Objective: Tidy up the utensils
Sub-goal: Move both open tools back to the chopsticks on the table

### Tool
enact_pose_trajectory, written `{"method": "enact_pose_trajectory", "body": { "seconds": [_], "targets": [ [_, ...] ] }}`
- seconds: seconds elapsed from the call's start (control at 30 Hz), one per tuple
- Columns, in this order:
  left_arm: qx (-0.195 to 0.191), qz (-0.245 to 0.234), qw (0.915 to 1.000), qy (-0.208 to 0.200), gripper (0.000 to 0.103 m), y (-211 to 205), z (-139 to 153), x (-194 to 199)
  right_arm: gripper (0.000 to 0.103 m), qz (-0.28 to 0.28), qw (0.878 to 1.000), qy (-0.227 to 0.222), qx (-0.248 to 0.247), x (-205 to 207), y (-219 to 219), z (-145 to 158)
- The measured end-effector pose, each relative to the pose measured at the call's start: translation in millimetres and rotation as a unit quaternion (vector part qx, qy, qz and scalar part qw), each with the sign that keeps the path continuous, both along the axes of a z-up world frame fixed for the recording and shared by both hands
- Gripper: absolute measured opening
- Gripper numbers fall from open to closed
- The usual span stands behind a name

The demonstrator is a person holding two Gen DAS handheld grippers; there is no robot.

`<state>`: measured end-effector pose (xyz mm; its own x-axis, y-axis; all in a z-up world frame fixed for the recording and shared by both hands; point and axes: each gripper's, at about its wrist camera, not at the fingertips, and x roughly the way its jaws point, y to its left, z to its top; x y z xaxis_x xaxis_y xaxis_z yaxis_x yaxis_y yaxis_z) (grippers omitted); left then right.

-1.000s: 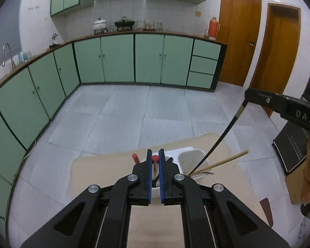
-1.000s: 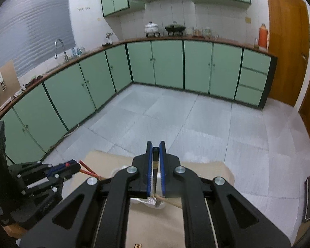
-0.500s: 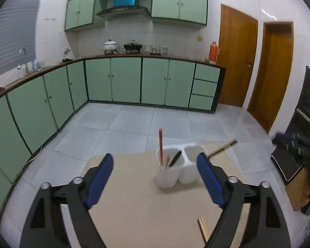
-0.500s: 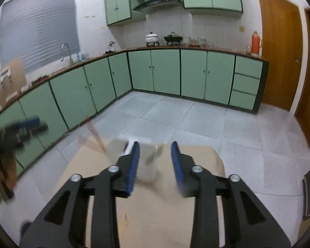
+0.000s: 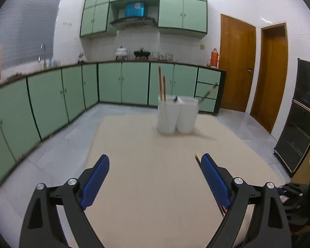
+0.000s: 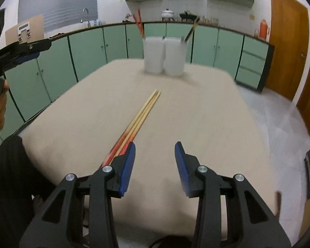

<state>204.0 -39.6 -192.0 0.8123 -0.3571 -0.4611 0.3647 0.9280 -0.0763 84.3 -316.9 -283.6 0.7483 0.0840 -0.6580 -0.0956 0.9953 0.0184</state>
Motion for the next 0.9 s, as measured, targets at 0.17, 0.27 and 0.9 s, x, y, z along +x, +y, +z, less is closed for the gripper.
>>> {"method": "enact_pose_trajectory", "body": {
  "seconds": [0.17,0.27,0.9],
  "targets": [
    [-0.006,0.010,0.9997,0.023,0.088,1.2,-24.2,-15.4,0.038,0.029,0.999,0.014,-0.025,-5.8,18.9,-14.0],
    [-0.014,0.016,0.9993,0.029,0.088,2.0,-38.4,-23.9,0.038,0.035,0.999,0.017,-0.025,-4.8,19.7,-13.8],
    [0.013,-0.010,0.9971,0.074,0.087,-13.0,-76.2,-31.4,0.026,0.045,0.999,0.023,-0.019,16.8,21.9,-26.4]
  ]
}}
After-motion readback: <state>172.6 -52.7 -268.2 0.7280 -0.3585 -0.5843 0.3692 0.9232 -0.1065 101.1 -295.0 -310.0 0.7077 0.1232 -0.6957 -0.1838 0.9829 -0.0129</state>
